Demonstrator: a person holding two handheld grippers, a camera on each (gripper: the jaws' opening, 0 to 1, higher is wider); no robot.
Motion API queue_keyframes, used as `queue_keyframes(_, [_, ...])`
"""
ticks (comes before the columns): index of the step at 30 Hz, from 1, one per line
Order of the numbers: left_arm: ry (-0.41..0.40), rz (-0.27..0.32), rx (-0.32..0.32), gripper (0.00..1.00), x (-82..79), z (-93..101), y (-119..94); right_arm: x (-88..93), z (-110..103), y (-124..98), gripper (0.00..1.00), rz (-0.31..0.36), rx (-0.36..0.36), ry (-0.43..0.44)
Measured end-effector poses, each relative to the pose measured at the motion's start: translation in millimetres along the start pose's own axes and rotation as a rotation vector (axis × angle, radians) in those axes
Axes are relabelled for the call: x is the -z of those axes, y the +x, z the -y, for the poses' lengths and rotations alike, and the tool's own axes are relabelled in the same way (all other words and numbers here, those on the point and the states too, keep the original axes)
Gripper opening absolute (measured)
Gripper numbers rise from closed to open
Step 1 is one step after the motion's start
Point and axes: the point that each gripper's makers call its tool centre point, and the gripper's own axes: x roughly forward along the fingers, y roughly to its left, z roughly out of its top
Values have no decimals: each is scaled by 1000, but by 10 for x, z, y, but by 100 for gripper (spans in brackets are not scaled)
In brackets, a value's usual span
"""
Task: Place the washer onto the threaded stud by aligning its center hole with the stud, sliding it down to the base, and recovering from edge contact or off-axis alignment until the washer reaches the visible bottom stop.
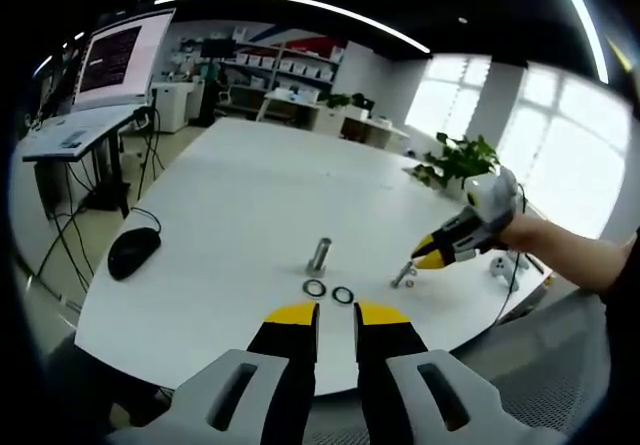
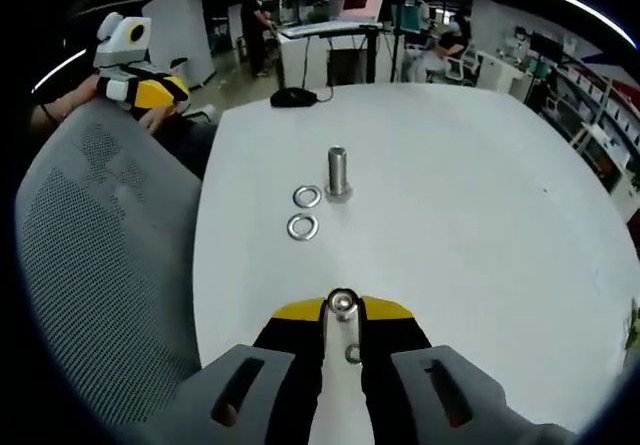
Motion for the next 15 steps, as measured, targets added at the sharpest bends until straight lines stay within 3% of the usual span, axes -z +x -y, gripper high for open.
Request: queue_keyframes(15, [1,-5,2,11,13,2,4,34,-4,42,14,-21,10,-18])
